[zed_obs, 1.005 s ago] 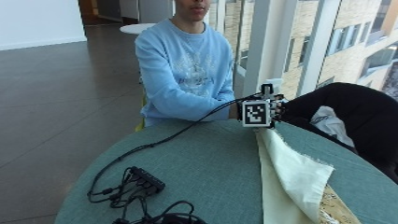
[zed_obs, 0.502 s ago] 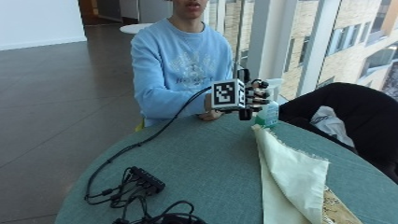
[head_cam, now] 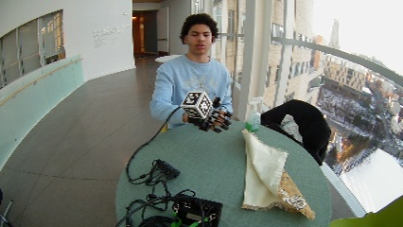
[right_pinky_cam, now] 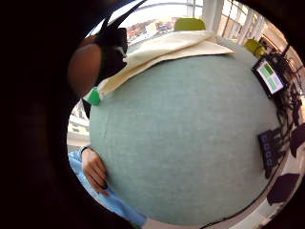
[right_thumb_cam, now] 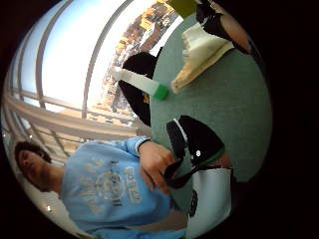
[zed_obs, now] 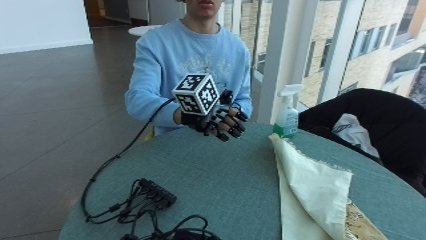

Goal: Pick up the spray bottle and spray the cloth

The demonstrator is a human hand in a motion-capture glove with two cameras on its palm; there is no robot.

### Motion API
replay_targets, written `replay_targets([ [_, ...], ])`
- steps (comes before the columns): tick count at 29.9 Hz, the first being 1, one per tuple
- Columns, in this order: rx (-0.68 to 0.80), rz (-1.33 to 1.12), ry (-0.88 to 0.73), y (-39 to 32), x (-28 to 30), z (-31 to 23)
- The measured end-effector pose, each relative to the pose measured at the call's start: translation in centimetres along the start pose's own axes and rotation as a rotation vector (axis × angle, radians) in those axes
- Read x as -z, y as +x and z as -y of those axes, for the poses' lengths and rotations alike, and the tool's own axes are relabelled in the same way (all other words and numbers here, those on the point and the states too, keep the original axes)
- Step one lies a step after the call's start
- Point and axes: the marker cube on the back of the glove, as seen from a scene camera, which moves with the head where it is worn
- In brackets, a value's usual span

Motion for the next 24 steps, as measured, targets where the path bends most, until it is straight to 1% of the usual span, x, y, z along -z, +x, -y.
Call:
replay_targets([
  [5,-0.069,-0.149,-0.015,2.3,0.3,-2.6],
  [10,-0.082,-0.232,-0.038,3.1,0.1,-4.5],
  [24,-0.073,-0.273,-0.058,3.3,-0.6,-6.1],
])
